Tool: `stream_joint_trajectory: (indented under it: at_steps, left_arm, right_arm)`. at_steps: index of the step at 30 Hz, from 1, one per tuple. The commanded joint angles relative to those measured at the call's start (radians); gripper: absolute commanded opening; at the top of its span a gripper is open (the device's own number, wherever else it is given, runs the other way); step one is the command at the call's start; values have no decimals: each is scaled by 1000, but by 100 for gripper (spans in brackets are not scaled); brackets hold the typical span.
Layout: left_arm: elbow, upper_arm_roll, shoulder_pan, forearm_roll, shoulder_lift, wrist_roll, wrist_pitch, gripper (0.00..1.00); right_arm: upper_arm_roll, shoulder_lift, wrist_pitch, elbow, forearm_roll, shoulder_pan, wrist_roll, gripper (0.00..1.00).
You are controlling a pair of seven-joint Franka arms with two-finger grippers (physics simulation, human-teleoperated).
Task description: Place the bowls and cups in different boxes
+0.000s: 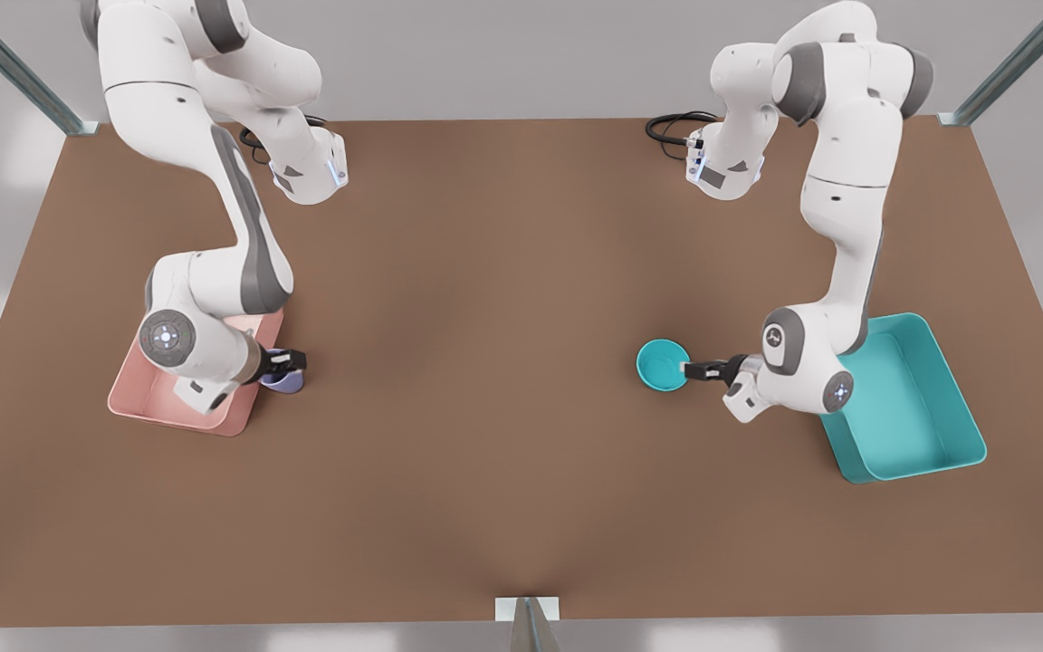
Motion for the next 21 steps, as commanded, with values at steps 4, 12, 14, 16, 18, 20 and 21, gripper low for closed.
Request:
stream_joint_trajectory:
  at_steps: [4, 12, 14, 16, 18, 20, 21]
  left_arm:
    - [-3, -30, -4, -17, 2, 401, 69, 100]
    - [3, -42, -2, -13, 14, 403, 71, 21]
    - [6, -40, -2, -12, 14, 401, 71, 21]
    - [9, -40, -2, -12, 12, 401, 71, 21]
    - [42, -14, 2, -7, 2, 354, 3, 21]
    - [98, 98, 7, 124, -132, 238, -142, 21]
    - [161, 124, 27, 219, -156, 196, -202, 21]
  right_arm:
    - [0, -39, 266, -142, 1, -14, 68, 100]
    - [-2, 25, 308, -182, 1, -35, 66, 100]
    - [0, 14, 311, -214, 1, -37, 66, 100]
    - [0, 8, 311, -233, 1, -38, 65, 100]
    - [0, 16, 309, -237, 1, -38, 63, 100]
    - [0, 25, 309, -237, 1, -37, 63, 100]
    - [-2, 31, 309, -237, 1, -37, 60, 100]
